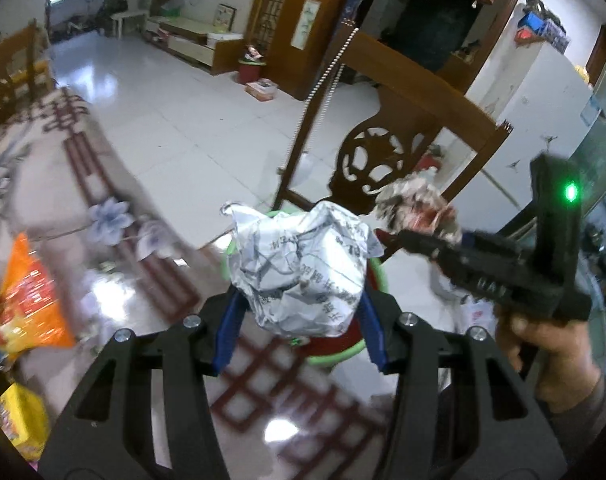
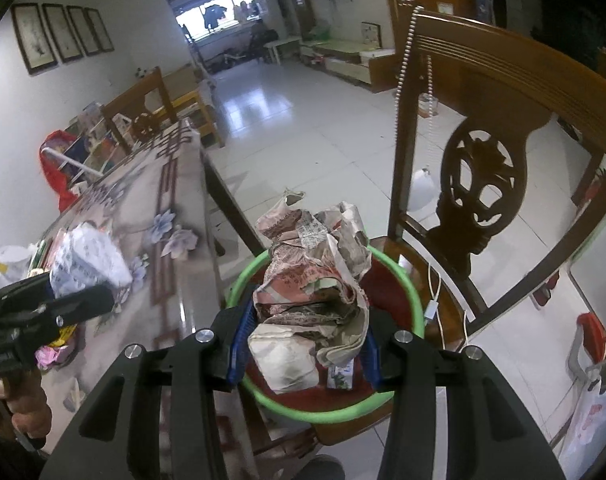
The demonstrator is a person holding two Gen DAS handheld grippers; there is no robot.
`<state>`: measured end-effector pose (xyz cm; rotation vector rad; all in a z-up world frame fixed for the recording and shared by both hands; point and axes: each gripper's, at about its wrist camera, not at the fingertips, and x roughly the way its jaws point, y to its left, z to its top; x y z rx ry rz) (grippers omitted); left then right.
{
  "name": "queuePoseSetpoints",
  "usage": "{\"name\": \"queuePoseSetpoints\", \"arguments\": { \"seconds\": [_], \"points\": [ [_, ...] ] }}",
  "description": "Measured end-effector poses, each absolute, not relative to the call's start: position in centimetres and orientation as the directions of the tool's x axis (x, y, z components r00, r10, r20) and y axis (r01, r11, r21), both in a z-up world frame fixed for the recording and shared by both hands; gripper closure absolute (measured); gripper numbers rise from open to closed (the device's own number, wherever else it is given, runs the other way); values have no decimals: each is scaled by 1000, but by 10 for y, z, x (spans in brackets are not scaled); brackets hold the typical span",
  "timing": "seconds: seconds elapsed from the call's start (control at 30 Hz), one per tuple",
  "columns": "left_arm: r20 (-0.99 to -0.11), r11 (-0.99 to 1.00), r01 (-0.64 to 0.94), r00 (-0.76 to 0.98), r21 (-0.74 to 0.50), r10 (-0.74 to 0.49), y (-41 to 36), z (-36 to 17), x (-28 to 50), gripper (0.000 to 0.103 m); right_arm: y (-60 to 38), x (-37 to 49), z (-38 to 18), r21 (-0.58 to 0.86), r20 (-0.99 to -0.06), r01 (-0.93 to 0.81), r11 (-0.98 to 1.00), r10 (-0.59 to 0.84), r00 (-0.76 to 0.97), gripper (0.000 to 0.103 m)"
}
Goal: Collect trash
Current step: 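Carry both crumpled items over the red bin and open both tools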
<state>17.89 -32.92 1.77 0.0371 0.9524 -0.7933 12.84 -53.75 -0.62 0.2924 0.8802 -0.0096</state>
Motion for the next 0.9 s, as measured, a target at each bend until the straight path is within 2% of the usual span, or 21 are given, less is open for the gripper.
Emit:
{"name": "queuePoseSetpoints", "arguments": {
  "seconds": [0.27, 0.63, 0.7, 0.77, 0.83, 0.87, 0.9],
  "points": [
    [-715, 665, 590, 199, -458, -670, -359, 5, 211, 53, -546, 129, -20, 271, -772, 139, 952, 129, 622, 60],
    [-741, 681, 579, 186, -448, -645, -376, -5, 219, 52, -548, 136, -19, 280, -770, 139, 950, 136, 623, 59],
    [-742, 690, 566, 193, -450, -642, -377, -5, 222, 48, -547, 137, -20, 281, -772, 137, 950, 139, 620, 57],
    [-743, 711, 540, 215, -451, -634, -379, -4, 226, 35, -545, 139, -21, 272, -775, 134, 953, 135, 617, 53],
    [-738, 715, 523, 219, -464, -638, -379, -2, 230, 26, -543, 141, -22, 265, -778, 128, 956, 134, 613, 50],
    [-736, 718, 516, 223, -467, -639, -378, -1, 231, 20, -542, 141, -22, 264, -778, 125, 956, 135, 614, 46],
    [-733, 719, 513, 227, -470, -641, -377, 0, 231, 18, -541, 141, -21, 263, -777, 122, 957, 135, 615, 38]
  ]
}}
